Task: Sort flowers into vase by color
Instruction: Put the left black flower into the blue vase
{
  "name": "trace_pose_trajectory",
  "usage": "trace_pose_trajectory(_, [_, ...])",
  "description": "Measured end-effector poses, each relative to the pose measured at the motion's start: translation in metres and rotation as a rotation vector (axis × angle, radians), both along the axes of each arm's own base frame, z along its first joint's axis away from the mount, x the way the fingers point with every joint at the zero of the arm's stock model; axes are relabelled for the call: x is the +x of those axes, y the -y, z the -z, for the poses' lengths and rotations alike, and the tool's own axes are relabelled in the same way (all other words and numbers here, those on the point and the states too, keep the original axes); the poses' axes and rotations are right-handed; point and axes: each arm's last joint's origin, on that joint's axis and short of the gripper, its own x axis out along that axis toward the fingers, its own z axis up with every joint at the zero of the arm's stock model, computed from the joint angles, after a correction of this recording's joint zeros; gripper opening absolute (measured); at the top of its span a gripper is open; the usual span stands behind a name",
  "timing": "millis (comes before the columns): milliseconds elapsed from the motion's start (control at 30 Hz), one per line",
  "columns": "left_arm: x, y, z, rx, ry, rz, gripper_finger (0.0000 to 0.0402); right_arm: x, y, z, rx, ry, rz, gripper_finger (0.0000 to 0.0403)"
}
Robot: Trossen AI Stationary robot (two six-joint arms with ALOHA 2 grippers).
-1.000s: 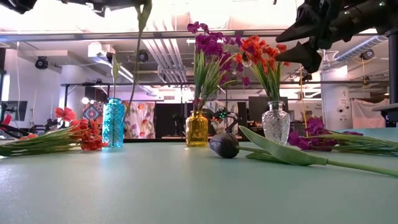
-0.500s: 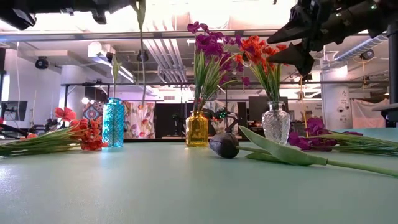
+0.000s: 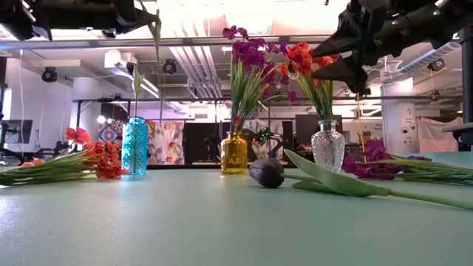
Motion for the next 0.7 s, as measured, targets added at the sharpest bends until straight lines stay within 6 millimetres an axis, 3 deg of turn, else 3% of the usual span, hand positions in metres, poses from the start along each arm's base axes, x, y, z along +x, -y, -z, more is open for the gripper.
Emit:
trace_pose_trajectory(167, [-0.014,-0.004,-0.025,-0.025,0.127,-0.035,0.0000,0.001,0.001,-0.004,-0.003,0.037,0.016,0.0244])
trace_pose_trajectory(333, [-0.016,-0.005,-0.050,-0.052,-0.021,-0.119,0.0000,0.001,0.001,-0.004,-0.002,0.046,0.018,0.0244])
trace_pose_trajectory(467, [-0.012,-0.007,-0.055,-0.089,-0.165,-0.125,0.0000,0.002,0.001,-0.005,-0.002,0.051,0.019,0.0244])
trace_pose_trajectory(700, [-0.010,-0.007,-0.061,-0.051,-0.176,-0.127,0.0000,0.002,0.001,-0.005,-0.001,0.052,0.020,0.0244])
